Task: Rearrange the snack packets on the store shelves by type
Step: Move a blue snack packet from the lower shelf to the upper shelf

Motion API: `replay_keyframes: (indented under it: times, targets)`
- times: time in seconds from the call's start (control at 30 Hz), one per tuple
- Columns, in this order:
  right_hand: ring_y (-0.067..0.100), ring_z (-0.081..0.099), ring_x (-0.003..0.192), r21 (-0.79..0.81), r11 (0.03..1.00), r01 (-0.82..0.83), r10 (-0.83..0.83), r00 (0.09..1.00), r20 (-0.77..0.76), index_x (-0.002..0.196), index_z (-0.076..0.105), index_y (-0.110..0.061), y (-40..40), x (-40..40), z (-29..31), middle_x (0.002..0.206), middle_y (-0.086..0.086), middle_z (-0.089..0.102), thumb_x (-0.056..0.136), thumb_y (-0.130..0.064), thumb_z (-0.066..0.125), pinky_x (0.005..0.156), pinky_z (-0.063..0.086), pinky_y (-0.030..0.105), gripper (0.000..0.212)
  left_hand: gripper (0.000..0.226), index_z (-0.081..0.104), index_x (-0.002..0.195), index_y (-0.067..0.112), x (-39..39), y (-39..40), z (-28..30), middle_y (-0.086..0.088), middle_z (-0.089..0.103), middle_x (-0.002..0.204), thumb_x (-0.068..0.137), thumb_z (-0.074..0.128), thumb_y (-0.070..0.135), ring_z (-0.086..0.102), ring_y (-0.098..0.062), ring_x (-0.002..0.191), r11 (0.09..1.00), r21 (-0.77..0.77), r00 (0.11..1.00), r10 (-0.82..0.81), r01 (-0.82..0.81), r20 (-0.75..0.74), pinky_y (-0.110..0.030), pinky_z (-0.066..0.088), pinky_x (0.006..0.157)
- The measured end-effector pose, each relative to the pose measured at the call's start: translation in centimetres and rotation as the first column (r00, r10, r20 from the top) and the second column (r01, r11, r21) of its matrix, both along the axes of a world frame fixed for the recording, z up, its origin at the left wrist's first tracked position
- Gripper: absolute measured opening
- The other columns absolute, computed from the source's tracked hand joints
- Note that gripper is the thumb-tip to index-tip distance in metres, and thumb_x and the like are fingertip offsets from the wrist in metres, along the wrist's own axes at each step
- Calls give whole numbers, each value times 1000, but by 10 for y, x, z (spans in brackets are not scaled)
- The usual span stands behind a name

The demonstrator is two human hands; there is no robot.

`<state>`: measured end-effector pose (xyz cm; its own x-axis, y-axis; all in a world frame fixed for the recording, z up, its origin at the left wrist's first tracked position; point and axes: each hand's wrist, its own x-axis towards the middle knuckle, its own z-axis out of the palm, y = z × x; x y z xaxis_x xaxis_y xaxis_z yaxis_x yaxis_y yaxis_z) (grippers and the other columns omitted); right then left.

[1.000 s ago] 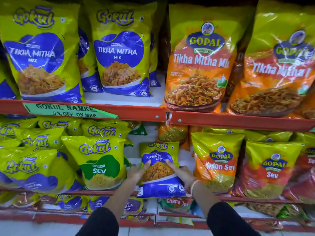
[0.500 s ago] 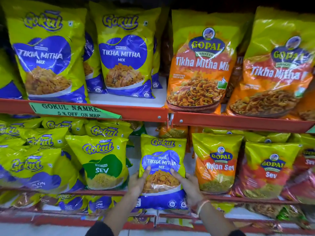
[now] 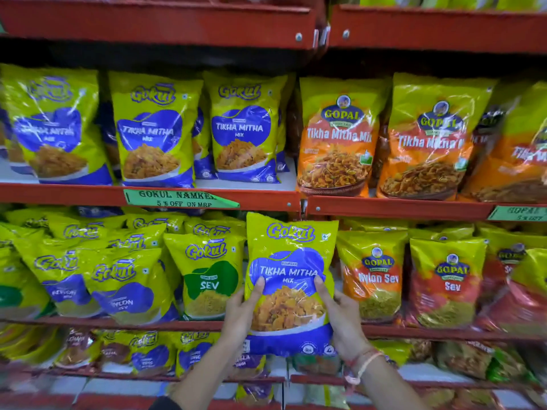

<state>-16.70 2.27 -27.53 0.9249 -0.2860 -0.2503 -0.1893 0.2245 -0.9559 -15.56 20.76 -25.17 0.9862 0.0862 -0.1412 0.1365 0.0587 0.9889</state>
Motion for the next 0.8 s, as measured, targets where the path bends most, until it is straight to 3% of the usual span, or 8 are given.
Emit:
replay_keyframes:
  times: [0.13, 0.27, 0.4, 0.5, 0.53, 0.6, 0.73, 0.8]
  targets:
    - [34, 73, 100, 30, 999, -33, 28, 986, 162, 95, 79, -12, 16, 1, 55, 102, 19, 78, 77, -44, 78, 92, 55, 60, 37, 77, 45, 139, 6, 3, 14, 34, -5, 49, 145, 80, 62, 53, 42, -19, 136, 998, -53, 996, 34, -29, 85, -32, 28, 110]
    - [20, 75, 98, 13, 997, -80, 70, 938, 338, 106, 77, -13, 30, 19, 116, 101, 5, 81, 73, -41, 74, 90, 59, 41, 44, 16, 66, 94, 23, 18, 27, 87, 20, 66, 98, 87, 61, 36, 58, -9, 100, 995, -92, 972, 48, -27, 230, -13, 45, 81]
    - [20, 74, 85, -17, 998, -59, 60, 893, 445, 106, 76, -9, 41, 57, 160, 92, 8, 81, 70, -41, 75, 77, 63, 37, 48, 33, 72, 95, 16, 51, 41, 138, 10, 78, 90, 80, 63, 43, 68, -9, 91, 997, -74, 924, 35, -7, 380, -19, 51, 82]
    - [19, 70, 82, -44, 996, -72, 84, 858, 507, 95, 78, -11, 48, 96, 196, 99, 19, 78, 71, -46, 79, 85, 61, 48, 43, 9, 66, 84, 29, 88, 50, 178, 34, 71, 72, 88, 59, 31, 65, 14, 79, 999, -30, 881, 27, -15, 473, 1, 43, 69]
    - [13, 72, 77, -50, 996, -72, 87, 846, 526, 90, 78, -14, 51, 109, 205, 96, 12, 80, 75, -41, 77, 79, 63, 40, 31, 9, 62, 84, 33, 97, 51, 188, 36, 69, 71, 90, 57, 29, 63, 17, 80, 1000, -5, 870, 12, -11, 493, 2, 42, 69]
    - [0, 73, 73, -46, 995, -93, 102, 809, 579, 84, 75, -21, 55, 131, 220, 86, -5, 80, 78, -34, 74, 71, 60, 21, 14, 5, 59, 94, 36, 114, 57, 203, 33, 65, 91, 90, 57, 34, 58, 15, 90, 1000, 14, 862, -7, 0, 507, -8, 40, 83]
    - [23, 72, 107, -10, 994, -113, 96, 789, 607, 101, 78, -16, 65, 174, 228, 104, 5, 80, 65, -43, 78, 102, 52, 46, 45, 90, 44, 140, 24, 166, 74, 199, 9, 46, 146, 67, 64, 73, 42, -11, 135, 1000, 7, 862, 1, -6, 507, -40, 35, 114]
    - [28, 71, 110, 21, 993, -116, 82, 802, 592, 104, 78, -12, 68, 190, 219, 105, 8, 80, 62, -43, 81, 106, 49, 50, 52, 94, 42, 141, 28, 188, 81, 185, 4, 43, 150, 63, 65, 76, 41, -15, 138, 999, 2, 883, -30, 33, 468, -48, 33, 115]
